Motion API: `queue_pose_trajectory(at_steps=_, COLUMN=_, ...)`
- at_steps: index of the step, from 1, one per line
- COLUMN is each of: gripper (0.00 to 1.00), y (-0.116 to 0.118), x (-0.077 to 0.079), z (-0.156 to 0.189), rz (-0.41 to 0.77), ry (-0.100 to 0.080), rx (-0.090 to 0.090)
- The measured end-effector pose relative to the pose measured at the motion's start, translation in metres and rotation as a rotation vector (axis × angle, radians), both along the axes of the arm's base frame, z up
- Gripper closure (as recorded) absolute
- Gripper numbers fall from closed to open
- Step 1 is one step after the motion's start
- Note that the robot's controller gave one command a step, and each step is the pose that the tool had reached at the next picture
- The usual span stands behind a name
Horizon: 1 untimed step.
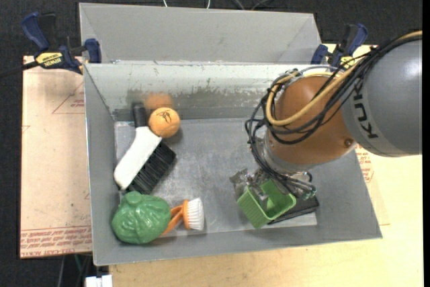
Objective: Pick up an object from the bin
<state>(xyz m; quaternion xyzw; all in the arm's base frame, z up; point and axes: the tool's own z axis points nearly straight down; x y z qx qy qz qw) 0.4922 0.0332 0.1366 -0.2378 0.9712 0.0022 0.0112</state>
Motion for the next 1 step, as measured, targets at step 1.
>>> queue_pose_trajectory(at_steps=1, gripper=1.00, y=0.0004, x=-0.0008, z=0.0365, rz=-0.001, ry=0.003, rx=0.000)
